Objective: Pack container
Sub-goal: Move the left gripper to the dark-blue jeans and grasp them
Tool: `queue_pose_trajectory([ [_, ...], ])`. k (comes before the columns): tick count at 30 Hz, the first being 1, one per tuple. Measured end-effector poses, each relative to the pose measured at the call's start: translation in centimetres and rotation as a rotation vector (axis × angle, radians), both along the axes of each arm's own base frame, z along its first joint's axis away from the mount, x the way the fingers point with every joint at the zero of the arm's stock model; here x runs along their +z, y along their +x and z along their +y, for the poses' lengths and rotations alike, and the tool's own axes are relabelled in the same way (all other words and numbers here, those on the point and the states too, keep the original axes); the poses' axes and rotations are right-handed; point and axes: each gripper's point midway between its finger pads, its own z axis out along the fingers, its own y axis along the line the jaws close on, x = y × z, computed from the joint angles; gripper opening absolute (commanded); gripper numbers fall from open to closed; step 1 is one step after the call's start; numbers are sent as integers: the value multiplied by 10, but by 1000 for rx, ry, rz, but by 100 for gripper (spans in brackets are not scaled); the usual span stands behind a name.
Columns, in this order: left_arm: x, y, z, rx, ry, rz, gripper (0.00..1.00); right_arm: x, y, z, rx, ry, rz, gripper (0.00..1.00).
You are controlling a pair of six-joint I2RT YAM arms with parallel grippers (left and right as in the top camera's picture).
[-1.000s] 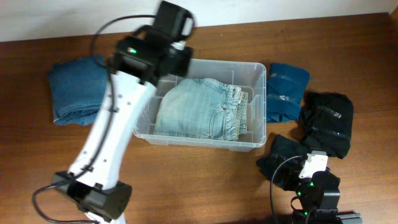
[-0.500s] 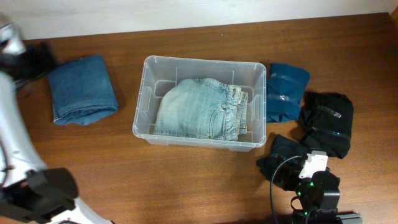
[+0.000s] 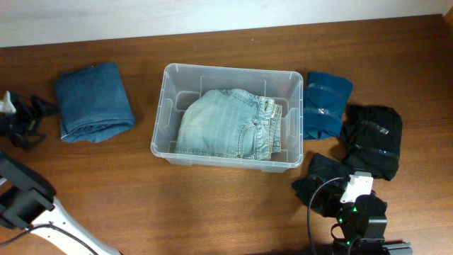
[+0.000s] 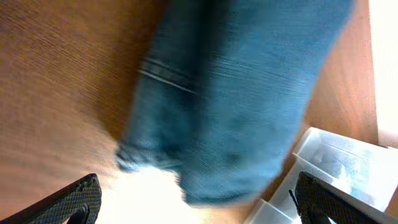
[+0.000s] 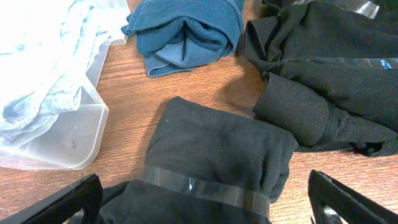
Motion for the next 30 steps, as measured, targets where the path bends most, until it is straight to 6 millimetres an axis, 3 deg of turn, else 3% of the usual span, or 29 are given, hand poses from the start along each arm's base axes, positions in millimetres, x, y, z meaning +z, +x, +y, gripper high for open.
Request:
queue_pose_trajectory([
  [2, -16, 1, 1, -15, -31, -10, 99, 0, 0, 0, -1, 0, 0, 98],
  [8, -36, 11, -7, -76, -53, -56, 99, 0, 0, 0, 0, 0, 0, 99],
  [10, -41, 16, -13, -95, -57, -63, 91, 0, 0, 0, -1, 0, 0, 98],
  [12, -49, 19, -22, -119, -66, -56, 78, 0, 0, 0, -1, 0, 0, 98],
  [14, -55, 22, -29, -141, -74, -55, 59, 0, 0, 0, 0, 0, 0, 98],
  [16, -56, 23, -34, -149, -80, -51, 23, 0, 0, 0, -1, 0, 0, 99],
  [17, -58, 24, -36, -152, -83, -50, 14, 0, 0, 0, -1, 0, 0, 98],
  [19, -57, 24, -37, -153, -92, -52, 7, 0, 0, 0, -1, 0, 0, 99],
  [21, -55, 22, -39, -152, -109, -53, 1, 0, 0, 0, 0, -1, 0, 98],
  [27, -40, 6, -46, -142, -204, -18, 1, 0, 0, 0, 0, 0, 0, 98],
  [30, -22, -1, -46, -128, -268, -34, 1, 0, 0, 0, 0, 0, 0, 99],
])
